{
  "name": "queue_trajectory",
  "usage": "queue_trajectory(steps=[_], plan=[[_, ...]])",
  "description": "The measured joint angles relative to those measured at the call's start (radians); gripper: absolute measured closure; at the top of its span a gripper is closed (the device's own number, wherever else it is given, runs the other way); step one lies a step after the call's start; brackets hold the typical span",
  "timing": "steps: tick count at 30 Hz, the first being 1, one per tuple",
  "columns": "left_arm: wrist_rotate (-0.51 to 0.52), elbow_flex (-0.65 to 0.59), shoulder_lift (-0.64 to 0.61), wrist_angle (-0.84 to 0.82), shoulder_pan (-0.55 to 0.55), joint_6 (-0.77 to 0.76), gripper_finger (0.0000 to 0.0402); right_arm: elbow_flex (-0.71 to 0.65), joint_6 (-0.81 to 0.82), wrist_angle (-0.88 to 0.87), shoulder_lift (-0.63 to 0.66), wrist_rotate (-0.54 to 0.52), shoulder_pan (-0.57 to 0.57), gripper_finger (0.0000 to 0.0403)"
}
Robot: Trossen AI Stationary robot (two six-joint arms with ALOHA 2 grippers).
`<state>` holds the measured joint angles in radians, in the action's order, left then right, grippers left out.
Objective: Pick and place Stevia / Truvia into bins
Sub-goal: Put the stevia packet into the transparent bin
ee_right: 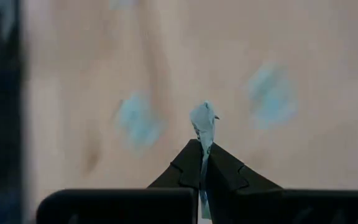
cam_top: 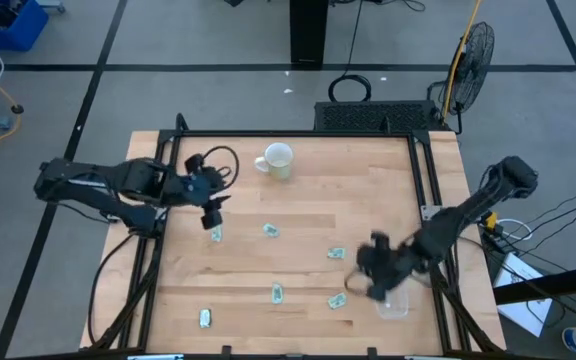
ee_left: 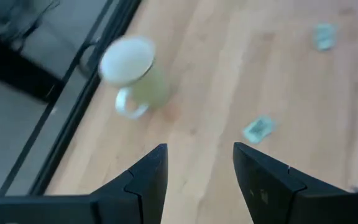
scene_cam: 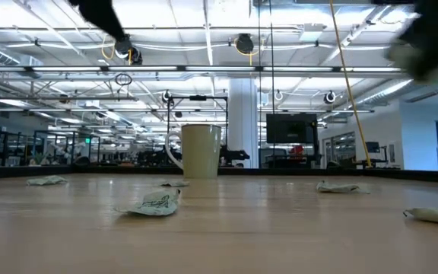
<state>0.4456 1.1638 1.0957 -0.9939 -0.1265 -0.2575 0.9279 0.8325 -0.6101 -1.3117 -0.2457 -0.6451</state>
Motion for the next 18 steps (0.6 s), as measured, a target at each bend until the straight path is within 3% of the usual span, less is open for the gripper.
queue_trajectory(steps=[2, 9, 12, 14, 18], plan=[[0.033, -0.066, -0.019, 0.001, 0.000, -0.037, 0.0213, -0.003, 0.109, -0.016, -0.032, 0.048, -0.067, 0.0402], [0.069, -0.249, -0.030, 0.021, 0.003, -0.142, 0.0213, -0.003, 0.513, -0.052, -0.046, 0.010, -0.225, 0.0402], [0.087, -0.307, -0.026, 0.062, 0.003, -0.221, 0.0213, -0.002, 0.632, -0.141, -0.096, 0.096, -0.262, 0.0402], [0.087, -0.338, -0.024, 0.073, 0.003, -0.245, 0.0213, -0.003, 0.689, -0.173, -0.133, 0.162, -0.272, 0.0401], [0.087, -0.353, -0.025, 0.083, 0.003, -0.296, 0.0213, -0.003, 0.673, -0.141, -0.179, 0.172, -0.262, 0.0400]])
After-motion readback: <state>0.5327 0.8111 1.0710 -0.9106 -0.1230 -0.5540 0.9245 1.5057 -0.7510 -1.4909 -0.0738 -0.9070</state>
